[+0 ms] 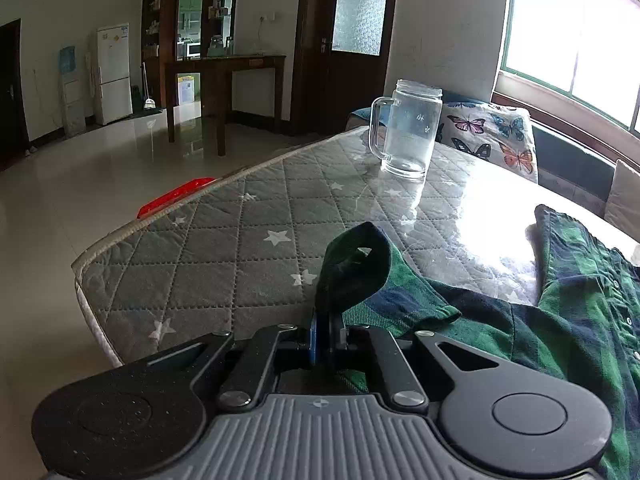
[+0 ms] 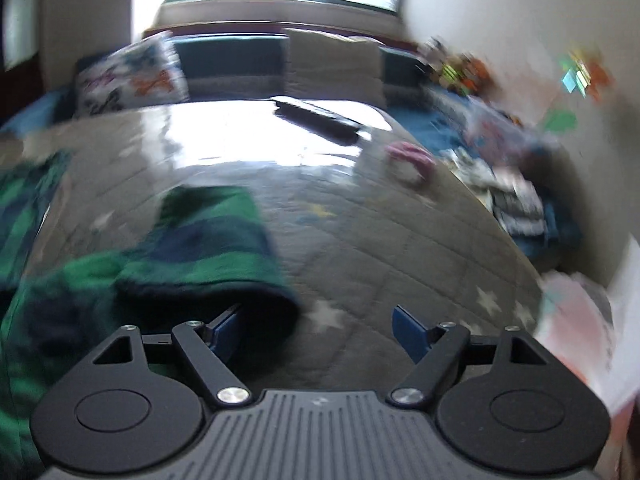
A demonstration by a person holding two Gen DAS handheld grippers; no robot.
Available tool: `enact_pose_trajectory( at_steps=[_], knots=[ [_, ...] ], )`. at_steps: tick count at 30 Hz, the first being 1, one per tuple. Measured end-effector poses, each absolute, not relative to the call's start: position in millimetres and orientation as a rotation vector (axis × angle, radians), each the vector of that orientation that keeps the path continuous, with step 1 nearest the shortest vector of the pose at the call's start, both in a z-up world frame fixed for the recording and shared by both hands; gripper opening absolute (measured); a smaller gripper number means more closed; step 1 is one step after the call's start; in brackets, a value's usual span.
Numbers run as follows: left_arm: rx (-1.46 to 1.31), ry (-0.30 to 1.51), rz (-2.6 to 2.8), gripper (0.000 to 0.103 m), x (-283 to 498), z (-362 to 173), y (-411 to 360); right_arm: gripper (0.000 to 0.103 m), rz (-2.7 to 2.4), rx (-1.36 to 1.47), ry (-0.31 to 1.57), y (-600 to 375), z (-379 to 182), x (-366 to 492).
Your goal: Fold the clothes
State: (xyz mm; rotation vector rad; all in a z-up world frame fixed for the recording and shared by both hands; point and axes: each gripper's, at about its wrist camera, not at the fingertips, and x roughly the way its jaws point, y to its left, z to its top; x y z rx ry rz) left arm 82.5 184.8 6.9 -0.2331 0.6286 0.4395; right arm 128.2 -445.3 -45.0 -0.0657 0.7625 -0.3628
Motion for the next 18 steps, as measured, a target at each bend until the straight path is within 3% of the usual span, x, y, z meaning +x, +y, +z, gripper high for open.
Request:
enact_pose_trajectory(
  at_steps=[5, 11, 17, 18],
  knots=[
    [-0.204, 0.648, 0.443, 0.007, 86, 0, 183, 0.087, -0.317, -0.22, 0.709, -419, -40, 147],
    [-0.23, 0.656, 0.466, 0.007, 87, -4, 190, 0.087, -0.437, -0.15, 0.625, -451, -10, 158],
    [-0.242, 0.667, 0.506, 0.013, 86, -4, 199, 0.087, -0.542, -0.038, 0.644, -497, 1, 153],
    [-0.237, 0.668, 0.514, 0.018, 85, -4, 200, 0.088, -0.52, -0.039, 0.647, -493, 0, 151]
  ],
)
